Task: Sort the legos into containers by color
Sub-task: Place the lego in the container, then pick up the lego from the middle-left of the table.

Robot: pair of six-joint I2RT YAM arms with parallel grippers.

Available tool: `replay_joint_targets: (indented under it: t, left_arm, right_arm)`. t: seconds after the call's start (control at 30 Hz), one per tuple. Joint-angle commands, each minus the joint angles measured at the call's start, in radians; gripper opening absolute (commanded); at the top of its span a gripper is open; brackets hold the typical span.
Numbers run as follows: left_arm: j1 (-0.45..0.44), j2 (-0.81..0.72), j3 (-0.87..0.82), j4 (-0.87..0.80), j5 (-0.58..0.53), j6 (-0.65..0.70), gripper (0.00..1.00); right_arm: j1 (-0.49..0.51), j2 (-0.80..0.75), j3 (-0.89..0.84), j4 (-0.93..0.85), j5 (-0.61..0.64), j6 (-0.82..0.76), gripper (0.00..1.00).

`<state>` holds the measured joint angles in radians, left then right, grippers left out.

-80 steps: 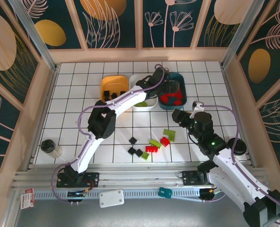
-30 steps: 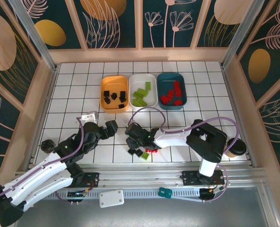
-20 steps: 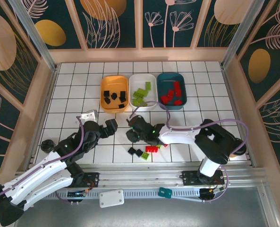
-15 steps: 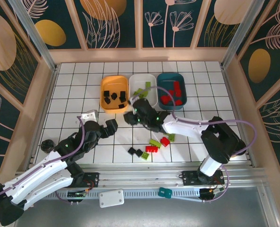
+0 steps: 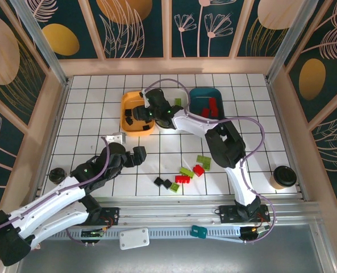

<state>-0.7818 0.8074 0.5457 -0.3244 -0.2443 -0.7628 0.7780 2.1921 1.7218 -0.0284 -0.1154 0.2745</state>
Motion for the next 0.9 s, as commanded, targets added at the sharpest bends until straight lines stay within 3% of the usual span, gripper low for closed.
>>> replay_joint_targets:
  t: [0.0,0.13,0.27,0.43,0.57,0.87]
  left_arm:
    - [-0.021,0.021,0.015,0.033,0.078,0.039,0.98]
    - [-0.164,0.132,0.064,0.005,-0.011,0.047,0.97]
    - [-0.283,0.279,0.072,0.009,0.003,0.025,0.86]
    - [-0.479,0.409,0.096,-0.066,-0.078,-0.042,0.75]
    - [-0.529,0.436,0.087,-0.088,-0.078,-0.073,0.71]
    - [-0.531,0.563,0.101,-0.039,-0.076,-0.034,0.67]
  right_arm:
    - [-0.025,-0.034,0.043,-0.021,-0.036,0.033,0.62]
    - [-0.045,-0.168,-0.137,0.084,-0.047,0.061,0.64]
    - [-0.06,-0.303,-0.346,0.165,-0.04,0.081,0.64]
    - [-0.073,-0.432,-0.565,0.243,-0.026,0.11,0.64]
    - [-0.077,-0.494,-0.672,0.287,-0.027,0.133,0.64]
    - [-0.077,-0.559,-0.729,0.297,-0.019,0.141,0.65]
